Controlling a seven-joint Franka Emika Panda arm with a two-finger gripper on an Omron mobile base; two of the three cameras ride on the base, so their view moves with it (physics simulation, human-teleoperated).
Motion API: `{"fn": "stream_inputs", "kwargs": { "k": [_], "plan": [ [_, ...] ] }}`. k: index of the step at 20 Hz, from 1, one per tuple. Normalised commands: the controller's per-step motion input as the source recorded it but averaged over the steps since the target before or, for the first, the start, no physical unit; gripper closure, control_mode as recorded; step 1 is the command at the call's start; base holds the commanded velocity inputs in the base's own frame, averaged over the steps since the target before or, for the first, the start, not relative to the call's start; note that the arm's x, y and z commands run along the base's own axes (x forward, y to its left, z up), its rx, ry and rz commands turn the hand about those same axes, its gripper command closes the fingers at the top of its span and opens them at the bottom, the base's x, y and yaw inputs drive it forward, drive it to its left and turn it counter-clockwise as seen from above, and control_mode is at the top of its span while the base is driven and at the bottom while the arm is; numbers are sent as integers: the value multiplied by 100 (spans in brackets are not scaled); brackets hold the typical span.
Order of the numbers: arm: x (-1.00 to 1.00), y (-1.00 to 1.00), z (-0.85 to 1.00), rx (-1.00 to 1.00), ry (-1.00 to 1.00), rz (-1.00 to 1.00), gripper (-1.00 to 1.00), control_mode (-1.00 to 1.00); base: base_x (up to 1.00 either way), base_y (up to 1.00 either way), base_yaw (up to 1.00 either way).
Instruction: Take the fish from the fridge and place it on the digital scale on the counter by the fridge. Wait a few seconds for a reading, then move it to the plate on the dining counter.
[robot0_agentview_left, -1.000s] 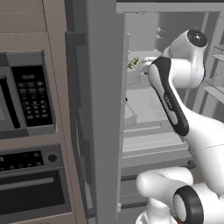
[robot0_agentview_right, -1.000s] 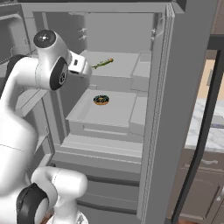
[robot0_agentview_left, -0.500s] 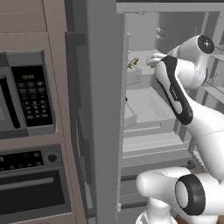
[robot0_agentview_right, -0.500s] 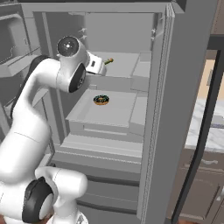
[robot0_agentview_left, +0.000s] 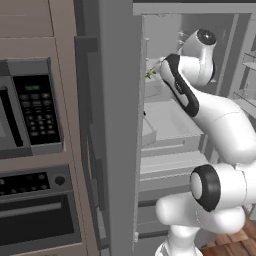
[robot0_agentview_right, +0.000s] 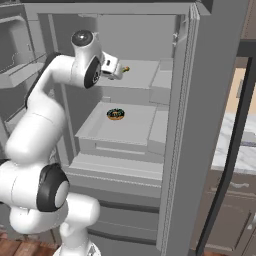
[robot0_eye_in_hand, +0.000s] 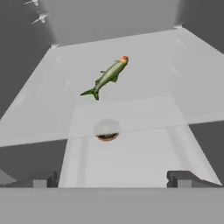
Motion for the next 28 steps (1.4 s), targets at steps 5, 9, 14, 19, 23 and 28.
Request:
{"fn": "stream_inputs", "kwargs": {
  "k": [5, 9, 14, 19, 23, 28],
  "plan": [
    [52, 0, 0, 0, 4, 0, -100, -100, 0, 0, 0],
    [53, 12, -1, 0, 0, 0, -100, -100, 0, 0, 0],
    [55, 5, 0, -2, 9, 0, -100, -100, 0, 0, 0],
    [35, 0, -2, -5, 24, 3, -100, -100, 0, 0, 0],
    [1, 0, -27, 0, 8, 3, -100, -100, 0, 0, 0],
    [1, 0, -62, 0, -4, 1, -100, -100, 0, 0, 0]
  ]
}}
